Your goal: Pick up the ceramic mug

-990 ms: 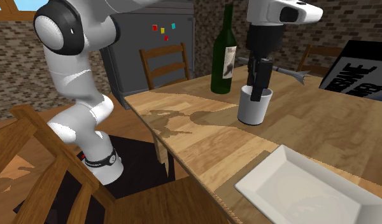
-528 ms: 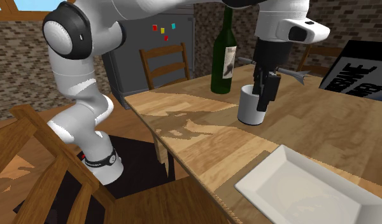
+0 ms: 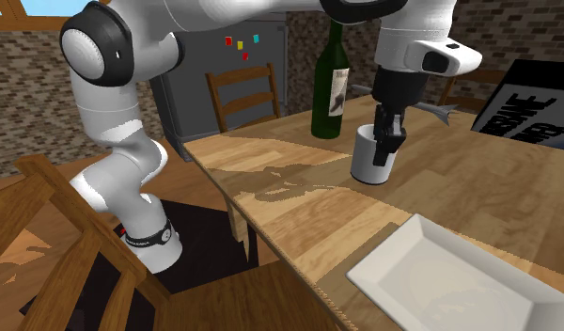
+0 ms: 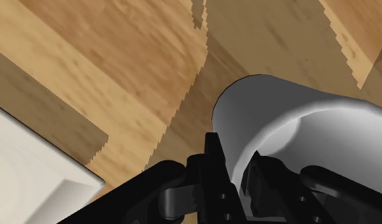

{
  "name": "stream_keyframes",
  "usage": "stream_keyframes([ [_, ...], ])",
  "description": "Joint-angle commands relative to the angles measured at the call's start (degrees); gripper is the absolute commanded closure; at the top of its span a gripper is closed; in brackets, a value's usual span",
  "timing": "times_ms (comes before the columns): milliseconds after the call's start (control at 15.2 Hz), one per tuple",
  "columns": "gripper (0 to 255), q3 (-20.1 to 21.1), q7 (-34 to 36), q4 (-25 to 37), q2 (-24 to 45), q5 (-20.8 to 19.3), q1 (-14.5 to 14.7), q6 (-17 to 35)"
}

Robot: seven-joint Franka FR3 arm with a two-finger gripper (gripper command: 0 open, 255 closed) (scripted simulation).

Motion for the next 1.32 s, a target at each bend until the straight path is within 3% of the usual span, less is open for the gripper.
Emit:
stream_keyframes([
  [0,255,0.0,0.0,0.0,0.0,0.0,0.0,0.0],
  [396,255,0.0,0.1,2.3,0.5,0.0,0.0,-1.7],
  [1254,255,0.1,1.0,23.3,7.6,-0.2,0.2,-15.7],
])
